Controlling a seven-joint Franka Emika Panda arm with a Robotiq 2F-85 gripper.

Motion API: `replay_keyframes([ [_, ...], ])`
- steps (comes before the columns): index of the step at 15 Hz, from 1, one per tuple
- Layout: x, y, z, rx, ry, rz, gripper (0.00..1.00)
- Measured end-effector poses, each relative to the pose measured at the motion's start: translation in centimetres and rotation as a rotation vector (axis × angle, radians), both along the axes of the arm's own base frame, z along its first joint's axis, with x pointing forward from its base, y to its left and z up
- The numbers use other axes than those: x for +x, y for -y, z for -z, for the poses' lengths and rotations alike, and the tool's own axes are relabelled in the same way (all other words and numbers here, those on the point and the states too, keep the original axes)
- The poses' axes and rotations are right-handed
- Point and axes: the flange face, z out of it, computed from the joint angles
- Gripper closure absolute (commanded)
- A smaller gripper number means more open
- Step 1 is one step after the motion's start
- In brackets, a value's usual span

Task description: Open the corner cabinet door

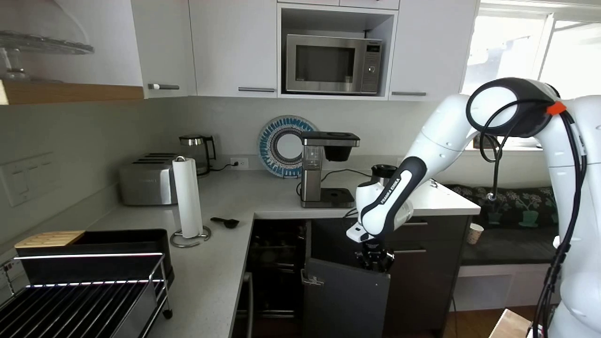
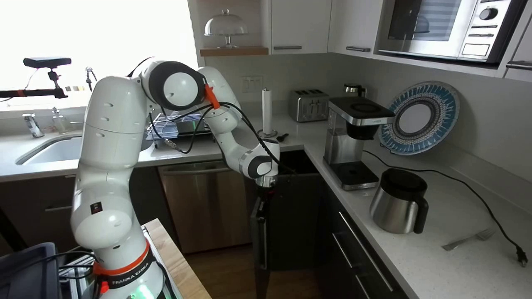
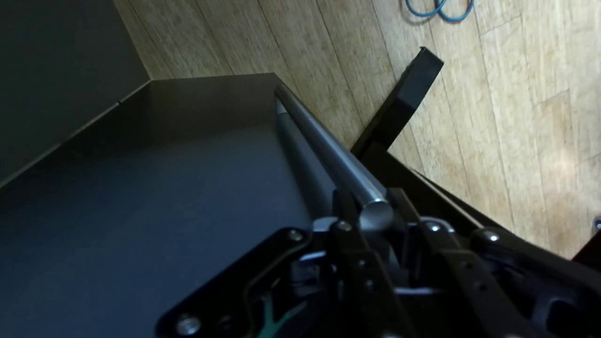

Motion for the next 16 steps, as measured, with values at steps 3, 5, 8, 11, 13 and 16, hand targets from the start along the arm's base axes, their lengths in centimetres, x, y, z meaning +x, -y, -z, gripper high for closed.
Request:
replay_keyframes([
  [3, -0.7, 1.8, 0.1, -0.027, 0.000, -0.045, 0.79],
  [5, -1.0, 2.1, 0.1, -0.029, 0.000, -0.047, 0.79],
  [8, -1.0, 2.0, 0.1, -0.029, 0.000, -0.049, 0.79],
  [11, -1.0, 2.0, 0.1, -0.029, 0.000, -0.049, 0.95],
  [13, -0.9, 1.7, 0.1, -0.021, 0.011, -0.079, 0.95],
  [16, -0.8, 2.5, 0.1, -0.035, 0.042, -0.143, 0.95],
])
